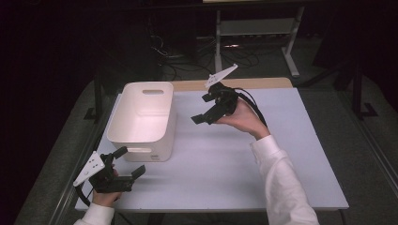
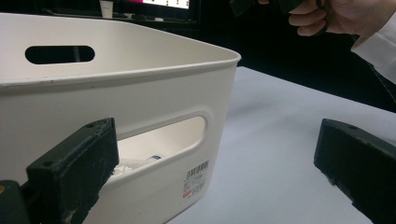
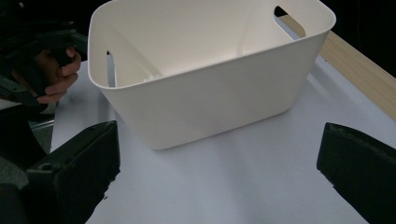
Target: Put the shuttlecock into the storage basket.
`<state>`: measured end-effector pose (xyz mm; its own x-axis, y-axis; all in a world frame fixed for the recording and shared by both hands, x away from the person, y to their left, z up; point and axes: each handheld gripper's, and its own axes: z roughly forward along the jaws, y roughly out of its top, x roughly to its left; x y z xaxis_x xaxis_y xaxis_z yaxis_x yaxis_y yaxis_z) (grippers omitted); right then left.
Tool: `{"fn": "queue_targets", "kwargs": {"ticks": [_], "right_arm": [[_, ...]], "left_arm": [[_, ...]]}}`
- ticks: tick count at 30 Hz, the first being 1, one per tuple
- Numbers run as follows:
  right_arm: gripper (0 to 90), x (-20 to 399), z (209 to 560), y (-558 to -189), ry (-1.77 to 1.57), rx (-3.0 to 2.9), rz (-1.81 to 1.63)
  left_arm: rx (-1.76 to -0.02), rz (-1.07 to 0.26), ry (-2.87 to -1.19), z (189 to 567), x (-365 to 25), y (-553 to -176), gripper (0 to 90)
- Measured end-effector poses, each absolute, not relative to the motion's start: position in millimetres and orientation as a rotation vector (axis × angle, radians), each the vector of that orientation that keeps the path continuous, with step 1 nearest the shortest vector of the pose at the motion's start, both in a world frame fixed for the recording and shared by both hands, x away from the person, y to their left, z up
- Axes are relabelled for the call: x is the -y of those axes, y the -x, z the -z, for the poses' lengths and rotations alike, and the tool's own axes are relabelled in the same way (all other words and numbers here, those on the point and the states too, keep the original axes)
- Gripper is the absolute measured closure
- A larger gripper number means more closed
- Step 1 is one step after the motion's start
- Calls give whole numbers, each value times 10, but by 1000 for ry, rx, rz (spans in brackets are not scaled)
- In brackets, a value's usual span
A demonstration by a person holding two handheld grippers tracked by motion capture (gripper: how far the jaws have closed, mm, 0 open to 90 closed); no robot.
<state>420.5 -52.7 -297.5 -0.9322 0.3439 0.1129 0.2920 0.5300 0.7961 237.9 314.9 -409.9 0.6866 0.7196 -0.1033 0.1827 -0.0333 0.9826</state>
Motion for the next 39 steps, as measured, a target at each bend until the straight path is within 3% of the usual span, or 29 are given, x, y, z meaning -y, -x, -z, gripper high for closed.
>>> {"fn": "queue_targets", "kwargs": {"ticks": [39], "right_arm": [[0,1143,3294,-3964,-742,-2598,-1434]], "left_arm": [[-758,-501,-1588,4093,-3147,-2377,0]]}}
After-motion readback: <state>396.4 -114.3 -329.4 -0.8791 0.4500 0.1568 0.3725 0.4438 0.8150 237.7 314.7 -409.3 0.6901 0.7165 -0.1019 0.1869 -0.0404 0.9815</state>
